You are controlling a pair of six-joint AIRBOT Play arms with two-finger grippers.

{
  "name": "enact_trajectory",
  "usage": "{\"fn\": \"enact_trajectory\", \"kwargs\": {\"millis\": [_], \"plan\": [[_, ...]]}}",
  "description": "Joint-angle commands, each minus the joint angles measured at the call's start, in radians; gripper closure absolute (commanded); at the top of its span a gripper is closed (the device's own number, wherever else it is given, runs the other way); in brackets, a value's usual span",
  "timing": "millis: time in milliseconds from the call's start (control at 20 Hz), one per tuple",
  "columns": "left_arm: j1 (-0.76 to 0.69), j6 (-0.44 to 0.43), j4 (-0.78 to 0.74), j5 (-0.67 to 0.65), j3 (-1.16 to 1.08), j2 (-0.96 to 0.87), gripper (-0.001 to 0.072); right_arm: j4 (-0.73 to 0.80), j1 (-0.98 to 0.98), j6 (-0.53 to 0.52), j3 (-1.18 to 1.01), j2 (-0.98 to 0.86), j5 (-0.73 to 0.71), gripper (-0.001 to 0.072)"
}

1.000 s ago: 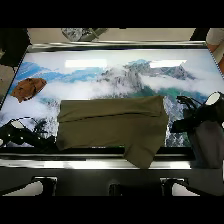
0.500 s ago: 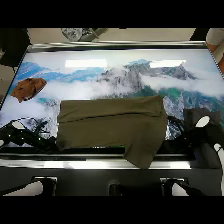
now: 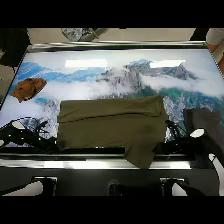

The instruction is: Fold the shirts.

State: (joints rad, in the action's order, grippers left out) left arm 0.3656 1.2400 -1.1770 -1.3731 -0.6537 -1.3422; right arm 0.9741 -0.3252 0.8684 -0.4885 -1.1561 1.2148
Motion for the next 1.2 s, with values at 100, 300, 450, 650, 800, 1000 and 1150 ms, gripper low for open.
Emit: {"fn": "enact_trajectory", "kwargs": {"millis": [100,300,450,650,800,1000,1150], "plan": [[0.000,-0.013,0.052,0.127,-0.139,0.097,0.0687,0.000,-0.001,-0.040,-0.130,0.074,0.011,0.0671],[-0.031,0.008,0.119,0.142,-0.306,0.102,0.0687,-0.013,0.024,0.036,-0.380,0.049,-0.014,0.0672],[-0.039,0.062,0.120,0.179,-0.445,0.010,0.0688,-0.011,0.102,0.045,-0.584,-0.103,-0.084,0.0672],[-0.046,0.095,0.182,0.130,-0.669,-0.212,0.0686,-0.013,0.161,0.140,-0.840,-0.371,-0.167,0.0671],[-0.069,0.097,0.270,0.133,-0.762,-0.364,0.0686,-0.012,0.200,0.159,-0.947,-0.523,-0.183,0.0669],[-0.100,0.100,0.269,0.133,-0.810,-0.507,0.0685,0.000,0.200,0.190,-0.949,-0.599,-0.210,0.0666],[-0.109,0.100,0.269,0.131,-0.813,-0.529,0.0452,0.007,0.196,0.190,-0.961,-0.595,-0.176,0.0308]]}}
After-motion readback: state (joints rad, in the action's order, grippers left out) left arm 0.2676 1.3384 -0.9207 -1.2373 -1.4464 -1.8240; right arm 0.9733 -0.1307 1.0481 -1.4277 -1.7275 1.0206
